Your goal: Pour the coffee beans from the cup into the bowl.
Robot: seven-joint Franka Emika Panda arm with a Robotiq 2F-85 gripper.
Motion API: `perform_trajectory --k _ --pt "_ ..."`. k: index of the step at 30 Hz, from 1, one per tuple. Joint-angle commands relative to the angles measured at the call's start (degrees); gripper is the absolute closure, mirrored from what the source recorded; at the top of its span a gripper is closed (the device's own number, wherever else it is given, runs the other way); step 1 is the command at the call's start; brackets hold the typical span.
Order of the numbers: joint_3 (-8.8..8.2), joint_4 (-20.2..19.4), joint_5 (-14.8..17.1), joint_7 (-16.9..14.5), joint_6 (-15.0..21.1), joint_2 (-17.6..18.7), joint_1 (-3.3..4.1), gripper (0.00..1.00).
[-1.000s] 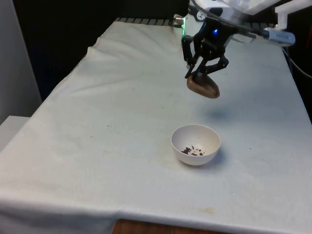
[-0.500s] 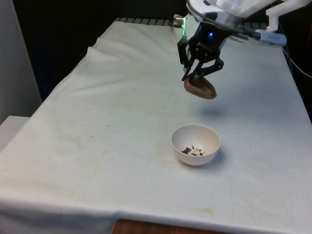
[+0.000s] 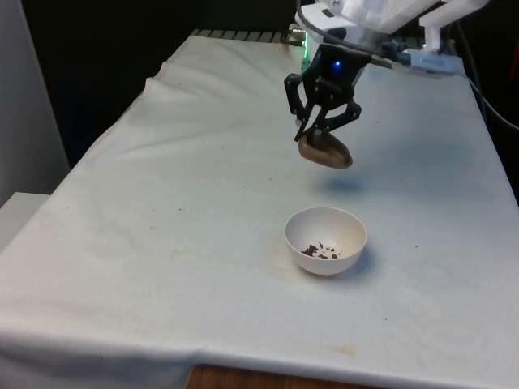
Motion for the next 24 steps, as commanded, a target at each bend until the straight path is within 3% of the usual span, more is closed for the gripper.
perform_trajectory --k 1,2,3,4,11,12,13,22,23,24 --pt "0.0 -1.0 1.0 -1.1 2.0 -0.4 -0.63 1.0" --pt "-0.23 -1.2 1.1 -1.4 2.5 -0.5 -0.63 1.0" --pt "-0.52 -0.5 0.3 -0.5 1.1 -0.1 0.0 1.0" --pt "-0.69 -1.7 1.5 -1.9 3.6 -0.5 -0.63 1.0" --pt "-2.64 -3.7 3.6 -4.8 7.4 -0.7 -0.74 1.0" --pt "-3.04 -2.8 2.8 -3.9 6.2 -0.3 0.0 1.0" --pt "-2.92 -4.0 3.8 -5.2 7.8 -0.8 -0.69 1.0" --pt "-5.84 -6.8 5.9 -9.2 11.3 -1.8 -0.69 1.0" --pt "-6.36 -6.0 5.2 -8.4 10.3 -1.4 0.0 1.0" --pt "-6.19 -7.0 6.1 -9.6 11.6 -1.9 -0.63 1.0"
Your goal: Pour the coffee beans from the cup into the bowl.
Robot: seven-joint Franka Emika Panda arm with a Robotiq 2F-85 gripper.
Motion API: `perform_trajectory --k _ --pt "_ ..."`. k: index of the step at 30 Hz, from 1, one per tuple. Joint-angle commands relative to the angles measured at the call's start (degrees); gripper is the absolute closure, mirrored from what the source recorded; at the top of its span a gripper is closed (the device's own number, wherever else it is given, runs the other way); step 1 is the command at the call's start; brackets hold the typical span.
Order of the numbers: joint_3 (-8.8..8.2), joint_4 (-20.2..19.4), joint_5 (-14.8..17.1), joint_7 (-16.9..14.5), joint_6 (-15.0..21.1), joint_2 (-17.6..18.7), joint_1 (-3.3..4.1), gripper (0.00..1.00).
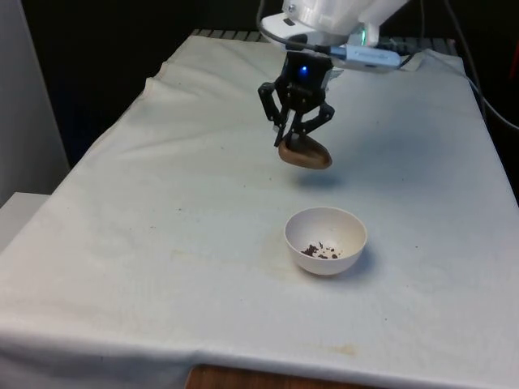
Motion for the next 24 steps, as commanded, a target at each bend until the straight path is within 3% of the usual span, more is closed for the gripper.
perform_trajectory --k 1,9,10,11,19,20,21,24 --pt "0.23 -1.0 0.8 -1.1 1.1 -0.5 -0.57 1.0" --pt "-2.35 -3.1 2.5 -4.8 4.2 -0.7 -0.74 1.0" --pt "-2.75 -2.4 1.4 -3.5 3.0 -0.6 0.0 1.0" --pt "-2.92 -3.6 3.2 -5.9 5.0 -0.6 -0.74 1.0" --pt "-4.98 -5.0 6.5 -10.7 7.6 -0.1 -0.74 1.0" --pt "-5.56 -4.6 5.6 -9.6 6.5 -0.3 0.0 1.0" --pt "-5.39 -5.3 7.6 -12.0 8.4 0.2 -0.8 1.0" --pt "-6.02 -5.7 9.3 -14.2 9.2 0.6 -0.86 1.0"
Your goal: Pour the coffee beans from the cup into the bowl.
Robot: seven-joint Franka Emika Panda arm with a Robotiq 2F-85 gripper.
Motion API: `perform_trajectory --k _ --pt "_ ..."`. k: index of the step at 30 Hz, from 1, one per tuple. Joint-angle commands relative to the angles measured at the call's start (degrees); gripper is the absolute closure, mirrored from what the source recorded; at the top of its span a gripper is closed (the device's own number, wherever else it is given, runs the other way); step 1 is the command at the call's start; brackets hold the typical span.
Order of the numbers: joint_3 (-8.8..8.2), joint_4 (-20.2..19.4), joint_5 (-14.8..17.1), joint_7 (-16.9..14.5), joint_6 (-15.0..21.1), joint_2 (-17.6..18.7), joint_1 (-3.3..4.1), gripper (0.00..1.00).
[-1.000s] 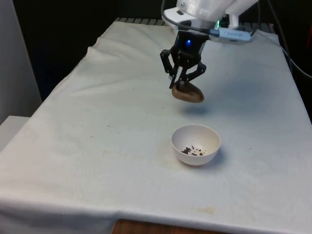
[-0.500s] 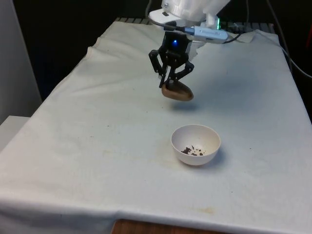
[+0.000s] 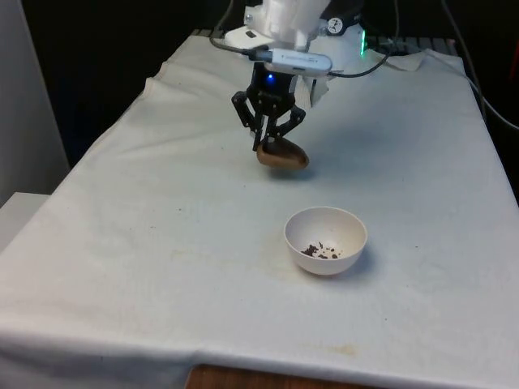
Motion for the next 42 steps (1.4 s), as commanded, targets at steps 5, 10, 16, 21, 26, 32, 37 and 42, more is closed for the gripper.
perform_trajectory --k 5,10,16,21,26,32,37,42 --pt "0.06 -0.7 4.7 -5.0 2.3 0.9 -0.86 1.0" --pt "-0.29 -0.6 9.4 -9.9 2.9 1.3 -0.86 1.0" --pt "-0.46 -0.7 13.6 -14.0 3.3 1.2 -0.92 1.0" --pt "-0.57 -0.7 17.9 -18.1 3.2 1.4 -0.8 1.0" --pt "-0.63 -0.4 21.8 -21.5 3.2 2.1 -0.52 1.0" --pt "-0.97 0.0 24.1 -23.6 3.2 3.0 -0.11 1.0" --pt "-1.6 0.2 23.7 -23.6 2.6 3.1 0.29 1.0" --pt "-1.55 -0.7 23.8 -24.2 3.2 2.2 0.23 1.0"
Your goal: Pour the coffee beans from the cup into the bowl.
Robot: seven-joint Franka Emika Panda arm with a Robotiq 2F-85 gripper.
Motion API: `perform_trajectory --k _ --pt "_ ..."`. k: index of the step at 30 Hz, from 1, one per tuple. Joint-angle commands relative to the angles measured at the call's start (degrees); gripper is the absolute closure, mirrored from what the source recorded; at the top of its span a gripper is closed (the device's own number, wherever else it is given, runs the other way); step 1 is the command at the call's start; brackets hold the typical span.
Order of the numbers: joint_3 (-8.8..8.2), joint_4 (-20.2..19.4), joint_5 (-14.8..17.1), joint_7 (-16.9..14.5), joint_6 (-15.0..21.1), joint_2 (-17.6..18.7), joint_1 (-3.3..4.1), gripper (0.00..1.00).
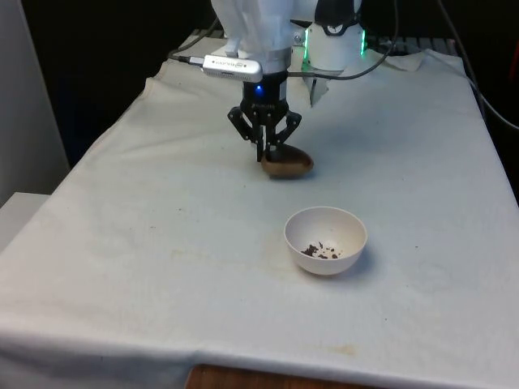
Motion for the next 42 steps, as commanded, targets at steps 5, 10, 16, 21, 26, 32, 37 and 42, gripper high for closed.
perform_trajectory --k 5,10,16,21,26,32,37,42 --pt "0.06 -0.7 0.1 -0.3 0.6 -0.6 -0.06 0.87" --pt "0.0 -0.8 0.1 -0.5 0.6 -0.7 -0.06 0.53" --pt "-0.06 -0.8 0.1 -0.5 0.6 -0.7 0.0 0.22" --pt "-0.06 -1.1 0.3 -0.6 -0.2 -1.9 -0.06 0.0" --pt "-0.29 -1.8 0.1 -0.2 -1.1 -4.2 0.23 0.0" --pt "-0.34 -2.3 0.0 -0.3 -2.2 -6.4 0.29 0.0" --pt "-0.63 -2.9 -0.7 0.5 -4.1 -9.4 0.74 0.0" --pt "-0.69 -2.9 -1.3 0.8 -5.9 -11.5 0.97 0.0"
